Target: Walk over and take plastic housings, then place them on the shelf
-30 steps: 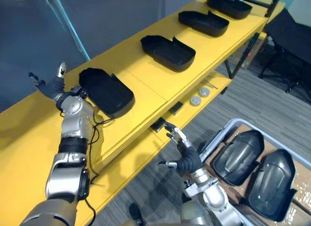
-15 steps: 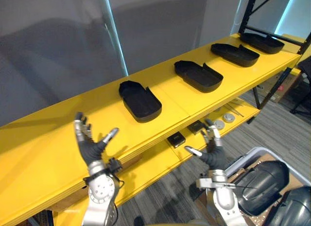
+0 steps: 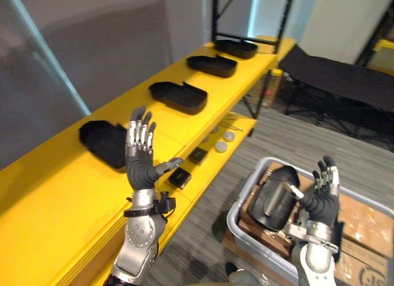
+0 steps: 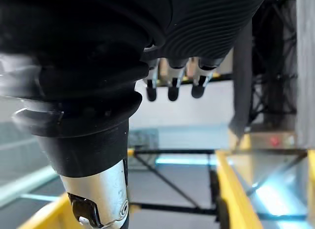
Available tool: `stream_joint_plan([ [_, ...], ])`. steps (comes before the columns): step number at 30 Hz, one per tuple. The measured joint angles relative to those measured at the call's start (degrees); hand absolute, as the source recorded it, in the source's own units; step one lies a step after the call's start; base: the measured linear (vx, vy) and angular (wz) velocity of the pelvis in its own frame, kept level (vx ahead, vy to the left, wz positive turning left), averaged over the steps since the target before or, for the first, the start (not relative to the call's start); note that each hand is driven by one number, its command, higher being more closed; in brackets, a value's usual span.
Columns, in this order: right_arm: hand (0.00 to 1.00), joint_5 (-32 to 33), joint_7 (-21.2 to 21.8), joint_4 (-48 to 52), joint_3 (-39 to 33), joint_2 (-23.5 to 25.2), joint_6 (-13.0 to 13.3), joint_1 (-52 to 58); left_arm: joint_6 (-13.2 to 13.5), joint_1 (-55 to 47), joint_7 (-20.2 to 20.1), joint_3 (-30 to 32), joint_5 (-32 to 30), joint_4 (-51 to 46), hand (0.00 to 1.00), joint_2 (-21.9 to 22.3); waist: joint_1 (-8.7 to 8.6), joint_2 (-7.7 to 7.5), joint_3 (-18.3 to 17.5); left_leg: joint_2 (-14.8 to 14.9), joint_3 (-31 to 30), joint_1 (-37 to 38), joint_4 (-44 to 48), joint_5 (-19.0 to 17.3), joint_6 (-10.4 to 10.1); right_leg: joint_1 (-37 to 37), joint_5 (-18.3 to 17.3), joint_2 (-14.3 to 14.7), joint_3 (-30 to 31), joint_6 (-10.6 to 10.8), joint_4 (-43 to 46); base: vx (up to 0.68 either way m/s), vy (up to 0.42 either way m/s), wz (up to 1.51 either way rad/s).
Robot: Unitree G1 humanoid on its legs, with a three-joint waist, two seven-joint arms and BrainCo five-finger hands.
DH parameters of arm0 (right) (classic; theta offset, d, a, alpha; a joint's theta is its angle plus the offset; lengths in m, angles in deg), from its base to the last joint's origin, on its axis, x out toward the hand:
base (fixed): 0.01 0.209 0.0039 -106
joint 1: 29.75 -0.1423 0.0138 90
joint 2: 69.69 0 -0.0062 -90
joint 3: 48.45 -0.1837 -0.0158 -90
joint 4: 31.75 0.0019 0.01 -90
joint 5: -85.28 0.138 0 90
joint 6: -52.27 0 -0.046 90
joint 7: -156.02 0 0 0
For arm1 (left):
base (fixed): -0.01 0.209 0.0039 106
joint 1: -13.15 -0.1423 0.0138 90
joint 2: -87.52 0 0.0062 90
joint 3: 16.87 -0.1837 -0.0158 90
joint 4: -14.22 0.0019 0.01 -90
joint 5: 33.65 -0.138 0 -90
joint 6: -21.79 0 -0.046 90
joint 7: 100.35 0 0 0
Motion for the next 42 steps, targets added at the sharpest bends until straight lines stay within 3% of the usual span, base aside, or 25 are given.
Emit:
stream_joint_plan([
  [2, 0.00, 0.09, -0.78, -0.28, 1.28, -0.24, -0.22, 0.23, 0.31, -1.45, -2.35, 0.69, -0.05, -0.43, 0.00, 0.11, 1.05, 0.18, 1.29, -0.31, -0.67, -1.99, 5.40, -2.71, 0.69, -2.88, -1.82, 1.32, 0.89, 1.29, 4.90, -0.06, 0.117, -0.21],
  [6, 0.00, 0.61, -2.03, -1.88, 3.43, 2.22, 0.64, 1.74, 0.46, -1.20, -5.36, 0.64, 1.11, -1.33, 0.00, -0.36, 2.08, -2.18, 5.55, -1.62, 1.28, -1.54, 9.25, -3.99, 2.56, -3.17, -0.25, 0.59, 1.49, 3.37, 7.30, -0.12, 0.149, -0.38],
  [7, 0.00, 0.98, -1.95, -2.07, 3.37, 2.61, 1.33, 1.76, 0.46, -1.14, -5.27, 0.66, 1.71, -1.33, 0.00, -0.31, 2.21, -2.37, 5.84, -1.08, 2.17, -1.40, 9.56, -4.18, 2.87, -3.15, 0.46, 0.34, 0.43, 2.93, 6.23, -0.22, 0.116, -0.86],
  [8, 0.00, 2.26, -1.42, -2.11, 3.37, 3.01, 3.04, 1.75, 0.45, -1.37, -4.99, 1.16, 1.94, -1.23, 0.00, -0.26, 3.13, -1.82, 6.81, 0.29, 5.45, -1.34, 9.55, -4.11, 3.45, -2.73, 0.95, -1.56, -3.57, 0.12, 3.70, -0.20, 0.079, -0.86],
  [10, 0.00, 3.18, -0.87, -2.14, 3.84, 3.00, 5.12, 0.45, 0.54, -2.24, -5.91, 2.25, 4.74, -1.26, 0.00, -0.29, 3.77, -1.34, 7.05, 3.11, 8.80, -1.61, 9.45, -3.65, 3.44, -6.06, 0.04, -2.56, -10.94, -0.48, 9.23, -0.15, 0.051, -1.00],
  [12, 0.00, 3.26, -1.22, -1.94, 4.53, 3.20, 6.65, -0.43, 0.64, -2.96, -8.22, 3.34, 9.09, -1.23, 0.00, -0.21, 4.21, -1.31, 7.04, 5.32, 9.95, -1.60, 8.46, -2.42, 2.54, -6.91, -2.95, -3.79, -13.78, -0.61, 16.76, -0.07, -0.077, -0.59],
  [14, 0.00, 1.88, -3.27, -1.92, 5.34, 3.92, 6.15, -1.19, 0.66, -2.96, -11.37, 4.74, 10.62, -1.25, 0.00, -0.21, 5.31, -1.36, 7.00, 7.57, 10.57, -1.56, 7.48, -1.03, 0.81, -6.77, -6.11, -6.31, -15.04, -1.58, 23.75, -0.02, -0.207, -0.37],
  [17, 0.00, -0.96, -5.57, -2.58, 6.16, 4.41, 4.83, -2.43, 0.97, -4.92, -15.38, 5.72, 14.00, -1.23, 0.00, -0.25, 5.86, -1.39, 7.02, 11.29, 11.81, -1.58, 6.47, 0.81, -2.84, -5.55, -6.83, -13.10, -15.05, -1.99, 28.74, -0.05, -0.362, -0.50],
  [18, 0.00, -1.90, -6.27, -2.63, 6.10, 4.41, 4.18, -2.59, 1.43, -5.82, -16.57, 5.82, 17.44, -1.23, 0.00, -0.29, 6.23, -1.38, 7.03, 13.42, 12.31, -1.47, 6.67, 1.26, -5.33, -5.53, -6.80, -15.17, -15.35, -1.97, 28.34, -0.04, -0.509, -0.59],
  [19, 0.00, -2.96, -6.79, -2.75, 6.11, 4.52, 3.77, -2.41, 1.71, -6.12, -16.85, 6.33, 21.76, -1.22, 0.00, -0.29, 6.28, -1.87, 6.96, 15.39, 12.37, -1.11, 6.94, 1.83, -8.20, -4.67, -5.32, -17.03, -17.83, -1.40, 26.46, -0.03, -0.541, -0.59],
  [20, 0.00, -3.01, -6.78, -2.81, 6.10, 4.50, 3.64, -2.29, 2.15, -6.10, -16.89, 6.66, 23.56, -0.99, 0.00, -0.21, 6.24, -2.29, 7.09, 16.37, 12.34, -0.56, 6.72, 2.24, -9.59, -4.10, -7.23, -17.04, -19.25, 2.25, 25.77, -0.01, -0.773, -0.68],
  [21, 0.00, -2.98, -6.59, -2.94, 5.88, 3.63, 3.06, -2.17, 3.11, -6.49, -16.74, 7.18, 26.98, -0.45, 0.00, 0.87, 6.61, -1.90, 7.15, 18.91, 11.71, 1.41, 4.94, 2.91, -9.61, -3.67, -13.60, -15.47, -23.74, 7.88, 25.56, 0.02, -0.669, -0.78],
  [22, 0.00, -2.94, -6.05, -2.85, 5.37, 2.14, 1.98, -2.39, 3.24, -6.87, -15.92, 7.09, 27.69, 0.44, 0.00, 3.23, 6.42, 1.10, 7.98, 21.05, 9.00, 2.40, 2.48, 3.41, -9.18, -4.40, -15.54, -12.94, -25.02, 7.39, 26.75, 0.00, -0.717, -0.66],
  [23, 0.00, -2.89, -5.29, -2.73, 3.20, -0.16, 0.04, -2.56, 2.78, -7.36, -15.57, 5.09, 28.61, 0.96, 0.00, 5.56, 4.65, 3.05, 8.25, 21.80, 6.36, 2.30, 0.14, 7.33, -6.02, -5.85, -16.74, -10.76, -25.96, 5.06, 28.53, 0.01, -0.401, -0.27],
  [24, 0.00, -2.89, -5.15, -2.78, 2.09, -0.82, -1.09, -2.18, 2.68, -7.27, -15.72, 4.37, 29.03, 0.97, 0.00, 6.20, 4.05, 3.15, 8.29, 21.45, 5.84, 1.89, -0.02, 10.44, -4.23, -6.39, -17.14, -10.59, -25.81, 4.47, 29.20, 0.00, -0.466, 0.02],
  [25, 0.00, -2.94, -4.72, -2.69, 0.50, -1.27, -2.72, -1.29, 2.65, -7.11, -15.82, 4.20, 29.45, 0.87, 0.00, 7.10, 3.22, 3.12, 8.32, 21.05, 5.91, -0.27, 1.89, 15.95, 1.55, -6.55, -17.46, -10.51, -25.93, 3.49, 29.15, 0.02, -0.452, 0.02],
  [26, 0.00, -2.80, -4.34, -2.58, -1.04, -1.27, -3.40, 0.22, 2.67, -6.91, -16.62, 4.18, 29.37, 0.95, 0.00, 7.15, 2.84, 2.91, 8.46, 20.67, 6.01, -2.99, 5.92, 18.10, 4.40, -5.50, -17.12, -10.44, -26.04, 2.41, 27.93, 0.01, -0.403, -0.04],
  [27, 0.00, -2.55, -4.24, -2.58, -1.80, -1.33, -3.61, 0.97, 2.67, -7.03, -17.12, 4.14, 29.39, 1.04, 0.00, 7.20, 2.95, 2.90, 8.47, 19.74, 5.88, -3.58, 8.05, 16.55, 2.69, -4.66, -16.66, -10.70, -25.90, 1.79, 26.71, 0.02, -0.266, -0.20],
  [28, 0.00, -0.80, -3.97, -2.54, -3.20, -1.35, -3.63, 2.20, 2.79, -7.33, -18.29, 4.10, 29.39, 1.01, 0.00, 7.18, 3.43, 2.91, 8.47, 16.71, 5.96, -3.74, 10.62, 12.14, -0.46, -2.81, -15.35, -10.53, -25.84, 0.96, 23.75, 0.04, -0.154, -0.32],
  [30, 0.00, -0.06, -3.85, -2.57, -5.42, -1.37, -3.60, 3.19, 3.18, -7.60, -18.62, 4.12, 29.39, 0.99, 0.00, 7.01, 3.71, 3.03, 8.46, 10.48, 6.72, -3.80, 10.19, 6.16, -0.76, -0.71, -13.03, -9.87, -25.49, 0.42, 19.10, 0.04, -0.072, -0.27],
  [32, 0.00, 0.68, -3.38, -2.72, -6.02, -1.00, -3.60, 3.25, 3.08, -7.51, -18.65, 4.17, 29.50, 1.06, 0.00, 6.14, 3.91, 2.98, 8.39, 6.66, 8.42, -3.29, 3.97, 4.17, 0.11, -1.36, -11.88, -8.84, -25.57, 0.77, 17.37, 0.03, 0.040, -0.08],
  [33, 0.00, 0.76, -3.35, -2.72, -6.17, -0.82, -3.55, 3.25, 3.00, -7.26, -18.71, 4.19, 29.48, 1.15, 0.00, 6.04, 3.92, 2.85, 8.32, 6.03, 8.00, -2.63, 1.73, 4.14, -1.27, -2.14, -11.66, -9.04, -25.69, 1.15, 17.38, 0.00, 0.069, -0.06],
  [34, 0.00, 1.21, -3.35, -2.98, -6.30, 0.09, -3.49, 2.90, 2.57, -6.64, -18.79, 4.02, 29.33, 1.51, 0.00, 5.95, 4.09, 1.50, 9.21, 4.22, 8.67, -1.66, -1.52, 5.15, -2.91, -2.94, -10.89, -9.99, -24.96, 2.08, 16.62, -0.01, 0.053, -0.15],
  [39, 0.00, 1.77, -3.50, -12.57, -5.70, 0.52, -5.72, -3.94, 0.46, -5.86, -18.81, 2.02, 28.95, 2.04, 0.00, 4.49, 5.32, 1.09, 9.78, 2.93, 10.15, -1.68, -0.55, 5.14, -1.15, -0.21, -5.30, -11.72, -26.12, 3.92, 9.27, 0.02, 0.110, -0.20],
  [42, 0.00, 1.67, -4.35, -19.86, -5.78, 0.50, -8.16, -10.49, -0.26, -2.72, -17.44, 2.19, 23.69, 2.09, 0.00, 2.72, 6.04, 1.54, 10.91, 2.80, 8.81, -3.79, 0.61, 4.76, -0.89, 1.43, -2.29, -11.67, -28.68, 3.84, 4.66, -0.06, 0.048, 0.14],
])
